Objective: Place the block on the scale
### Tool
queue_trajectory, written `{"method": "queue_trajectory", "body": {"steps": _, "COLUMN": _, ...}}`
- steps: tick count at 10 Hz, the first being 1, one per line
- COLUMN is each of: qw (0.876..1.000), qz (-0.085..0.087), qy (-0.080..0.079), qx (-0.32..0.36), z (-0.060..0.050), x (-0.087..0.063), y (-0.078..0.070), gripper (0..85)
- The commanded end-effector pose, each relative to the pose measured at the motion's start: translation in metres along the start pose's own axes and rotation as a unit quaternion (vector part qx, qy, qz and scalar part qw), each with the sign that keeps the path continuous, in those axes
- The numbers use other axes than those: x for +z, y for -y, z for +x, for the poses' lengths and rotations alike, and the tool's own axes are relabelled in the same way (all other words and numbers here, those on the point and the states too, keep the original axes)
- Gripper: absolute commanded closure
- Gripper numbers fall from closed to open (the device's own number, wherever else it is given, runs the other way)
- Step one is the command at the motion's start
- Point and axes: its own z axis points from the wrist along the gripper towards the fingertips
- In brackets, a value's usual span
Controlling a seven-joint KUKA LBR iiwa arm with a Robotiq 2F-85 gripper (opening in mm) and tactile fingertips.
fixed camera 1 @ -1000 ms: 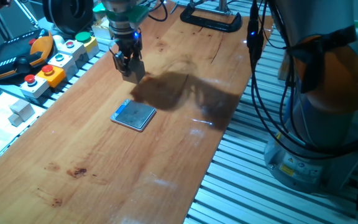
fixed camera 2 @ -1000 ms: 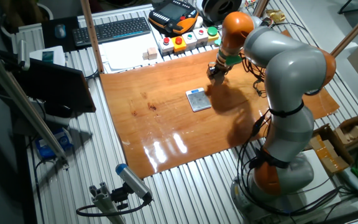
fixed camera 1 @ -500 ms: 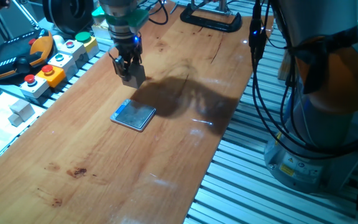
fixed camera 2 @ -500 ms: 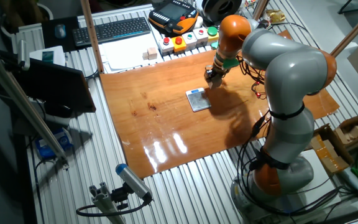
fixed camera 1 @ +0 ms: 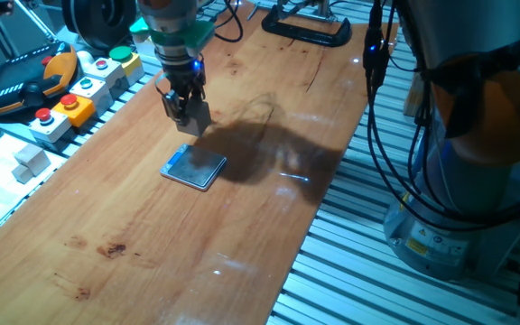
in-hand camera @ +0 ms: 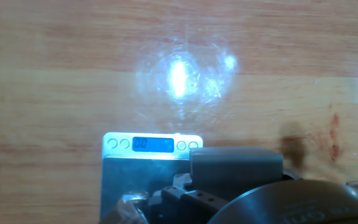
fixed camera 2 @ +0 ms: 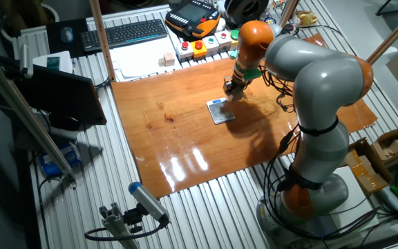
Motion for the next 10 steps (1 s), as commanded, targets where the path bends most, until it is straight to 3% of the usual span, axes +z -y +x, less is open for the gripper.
{"method": "queue_trajectory", "body": {"steps": 1, "qw": 1.000, "qz": -0.004, "qy": -0.001, "qx": -0.003, "z": 0.0007, "x": 0.0004, "y": -0.0012, "gripper": 84.3}}
{"method": "queue_trajectory", "body": {"steps": 2, "qw": 1.000, "qz": -0.005, "qy": -0.001, "qx": -0.003, "z": 0.0012, "x": 0.0008, "y": -0.0021, "gripper": 84.3}}
{"method": "queue_trajectory", "body": {"steps": 4, "qw": 1.000, "qz": 0.008, "qy": 0.005, "qx": -0.002, "z": 0.0012, "x": 0.0008, "y": -0.0021, "gripper": 84.3}}
{"method": "queue_trajectory", "body": {"steps": 7, "qw": 1.000, "qz": 0.005, "qy": 0.013, "qx": 0.022, "z": 0.0012, "x": 0.0008, "y": -0.0021, "gripper": 84.3}}
{"method": "queue_trajectory", "body": {"steps": 10, "qw": 0.997, "qz": 0.034, "qy": 0.009, "qx": 0.068, "z": 0.0012, "x": 0.0008, "y": -0.0021, "gripper": 84.3}}
